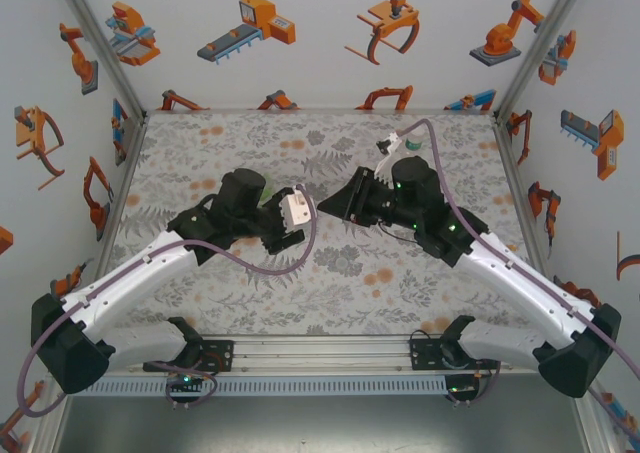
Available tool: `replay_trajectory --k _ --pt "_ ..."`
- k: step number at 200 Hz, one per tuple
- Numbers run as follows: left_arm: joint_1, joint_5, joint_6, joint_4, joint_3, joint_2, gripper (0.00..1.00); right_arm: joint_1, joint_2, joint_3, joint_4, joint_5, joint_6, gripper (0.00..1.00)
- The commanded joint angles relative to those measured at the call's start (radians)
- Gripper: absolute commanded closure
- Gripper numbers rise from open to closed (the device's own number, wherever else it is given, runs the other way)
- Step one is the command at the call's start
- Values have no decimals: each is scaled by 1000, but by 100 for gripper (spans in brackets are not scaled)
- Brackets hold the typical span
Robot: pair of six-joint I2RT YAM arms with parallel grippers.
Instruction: Screw on the bottle caps
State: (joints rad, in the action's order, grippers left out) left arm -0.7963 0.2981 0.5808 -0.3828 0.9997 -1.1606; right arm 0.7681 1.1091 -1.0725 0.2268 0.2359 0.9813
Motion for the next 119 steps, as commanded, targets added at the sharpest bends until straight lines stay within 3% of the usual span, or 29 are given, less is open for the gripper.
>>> replay_trajectory --k 1,9,43,84,119 --pt "-16 -2 -18 94 14 9 100 19 14 -9 35 60 84 100" --pt "-15 6 -15 93 15 9 100 19 14 -19 49 59 71 100" --pt "-15 32 -4 84 14 7 100 19 -8 -97 172 7 -57 68" --pt "-15 36 0 79 16 -2 100 17 -46 -175 263 -44 -216 44" --pt "-16 48 2 79 17 -2 100 16 -61 -217 296 -46 -343 39"
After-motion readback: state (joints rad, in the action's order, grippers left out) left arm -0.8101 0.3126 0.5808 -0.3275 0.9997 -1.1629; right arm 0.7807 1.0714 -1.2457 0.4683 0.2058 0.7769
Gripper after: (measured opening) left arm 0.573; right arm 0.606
